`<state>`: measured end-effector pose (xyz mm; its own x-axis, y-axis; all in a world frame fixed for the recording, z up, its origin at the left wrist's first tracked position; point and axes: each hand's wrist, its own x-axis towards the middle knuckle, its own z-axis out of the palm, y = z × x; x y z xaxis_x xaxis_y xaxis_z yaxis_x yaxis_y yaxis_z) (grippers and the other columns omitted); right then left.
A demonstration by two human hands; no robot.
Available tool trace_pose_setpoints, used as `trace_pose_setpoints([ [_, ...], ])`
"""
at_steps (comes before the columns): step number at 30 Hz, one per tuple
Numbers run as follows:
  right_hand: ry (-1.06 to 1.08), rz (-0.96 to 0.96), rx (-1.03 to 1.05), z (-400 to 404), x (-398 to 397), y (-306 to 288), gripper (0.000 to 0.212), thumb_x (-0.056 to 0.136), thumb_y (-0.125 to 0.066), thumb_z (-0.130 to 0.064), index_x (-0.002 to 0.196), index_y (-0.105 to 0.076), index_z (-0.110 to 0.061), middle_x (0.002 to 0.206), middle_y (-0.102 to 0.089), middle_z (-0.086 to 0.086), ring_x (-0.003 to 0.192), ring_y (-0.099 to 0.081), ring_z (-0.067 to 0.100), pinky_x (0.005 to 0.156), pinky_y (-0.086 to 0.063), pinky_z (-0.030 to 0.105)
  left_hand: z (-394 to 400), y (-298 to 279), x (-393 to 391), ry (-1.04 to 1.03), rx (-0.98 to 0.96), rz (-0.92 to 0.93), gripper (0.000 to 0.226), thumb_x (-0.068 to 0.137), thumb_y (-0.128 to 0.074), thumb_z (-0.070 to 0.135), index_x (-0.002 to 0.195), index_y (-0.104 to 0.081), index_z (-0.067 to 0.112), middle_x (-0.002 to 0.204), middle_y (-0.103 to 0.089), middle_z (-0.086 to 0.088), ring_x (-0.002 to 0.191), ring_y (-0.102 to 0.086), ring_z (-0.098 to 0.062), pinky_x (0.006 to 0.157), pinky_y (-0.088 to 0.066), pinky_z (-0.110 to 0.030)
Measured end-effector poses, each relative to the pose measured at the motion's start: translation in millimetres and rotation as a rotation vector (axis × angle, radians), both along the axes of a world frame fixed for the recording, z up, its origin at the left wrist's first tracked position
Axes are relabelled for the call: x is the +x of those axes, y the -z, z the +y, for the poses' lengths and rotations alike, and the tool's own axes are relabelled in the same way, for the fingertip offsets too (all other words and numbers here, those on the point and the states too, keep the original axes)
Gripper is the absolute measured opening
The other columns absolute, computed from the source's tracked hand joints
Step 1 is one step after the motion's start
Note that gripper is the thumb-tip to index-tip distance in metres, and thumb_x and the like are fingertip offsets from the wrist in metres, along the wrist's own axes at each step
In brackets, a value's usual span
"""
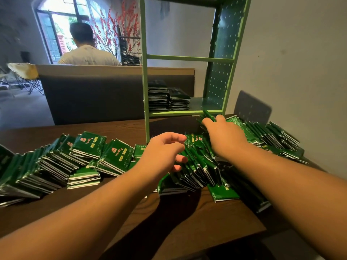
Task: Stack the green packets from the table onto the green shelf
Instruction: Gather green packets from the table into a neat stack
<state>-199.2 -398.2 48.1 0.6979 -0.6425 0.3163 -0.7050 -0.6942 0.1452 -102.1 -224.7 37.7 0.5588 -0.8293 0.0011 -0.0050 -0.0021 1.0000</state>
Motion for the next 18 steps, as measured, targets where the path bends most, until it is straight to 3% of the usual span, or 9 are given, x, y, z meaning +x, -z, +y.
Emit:
trace_pose_setpoints([
  [3, 0.006, -0.071, -0.034, 2, 0, -7, 0.054, 0.089, -0.06, 0.001, 0.135, -0.042, -0.022, 0.117, -0.049, 0.014, 0.072, -0.052, 0.028, 0.062, -0.054, 0.042, 0, 1, 2, -0.004, 0.002, 0.018, 0.024, 0.098, -0.054, 0.001, 0.108, -0.069, 0.017, 0.107, -0.066, -0.005, 0.072, -0.067, -0.017, 0.058, -0.051, -0.029],
  [6, -0.032, -0.161, -0.047, 12, 3, -16, 0.058, 0.088, -0.064, -0.002, 0.136, -0.042, -0.026, 0.12, -0.049, 0.012, 0.074, -0.05, 0.029, 0.061, -0.05, 0.04, -1, 2, 2, -0.014, -0.001, 0.1, 0.022, 0.099, -0.055, 0.004, 0.113, -0.066, 0.017, 0.115, -0.065, -0.01, 0.075, -0.07, -0.019, 0.058, -0.054, -0.03],
  [10, -0.196, -0.31, -0.045, 49, 17, -28, 0.054, 0.092, -0.062, -0.009, 0.137, -0.043, -0.031, 0.126, -0.05, 0.008, 0.088, -0.062, 0.036, 0.072, -0.057, 0.045, -1, 6, 9, -0.038, -0.081, 0.438, 0.04, 0.098, -0.062, 0.031, 0.136, -0.051, 0.027, 0.13, -0.059, -0.007, 0.11, -0.068, -0.033, 0.077, -0.06, -0.047],
  [12, -0.3, -0.374, -0.026, 76, 24, -30, 0.052, 0.091, -0.061, -0.012, 0.136, -0.045, -0.032, 0.127, -0.05, 0.006, 0.089, -0.063, 0.038, 0.071, -0.054, 0.043, 3, 5, 14, 0.004, -0.112, 0.598, 0.044, 0.089, -0.063, 0.056, 0.126, -0.052, 0.035, 0.136, -0.055, -0.008, 0.122, -0.058, -0.041, 0.084, -0.057, -0.055],
  [14, -0.396, -0.409, 0.029, 108, 33, -26, 0.054, 0.089, -0.062, -0.014, 0.136, -0.046, -0.034, 0.126, -0.049, 0.003, 0.09, -0.062, 0.035, 0.068, -0.048, 0.038, 10, 4, 21, 0.07, -0.208, 0.733, 0.053, 0.082, -0.054, 0.074, 0.116, -0.063, 0.034, 0.133, -0.06, -0.011, 0.12, -0.061, -0.039, 0.083, -0.056, -0.054],
  [16, -0.488, -0.447, 0.114, 137, 44, -19, 0.056, 0.089, -0.063, -0.015, 0.138, -0.044, -0.037, 0.127, -0.048, 0.0, 0.093, -0.062, 0.033, 0.07, -0.051, 0.04, 18, 2, 26, 0.089, -0.357, 0.819, 0.068, 0.079, -0.048, 0.079, 0.11, -0.076, 0.027, 0.118, -0.073, -0.008, 0.108, -0.071, -0.031, 0.086, -0.056, -0.047],
  [18, -0.584, -0.462, 0.223, 158, 58, -12, 0.07, 0.088, -0.064, -0.011, 0.144, -0.037, -0.044, 0.13, -0.049, -0.005, 0.099, -0.063, 0.028, 0.078, -0.056, 0.044, 30, 3, 37, 0.039, -0.502, 0.799, 0.063, 0.078, -0.049, 0.075, 0.093, -0.083, 0.024, 0.099, -0.078, -0.003, 0.095, -0.075, -0.023, 0.09, -0.052, -0.042],
])
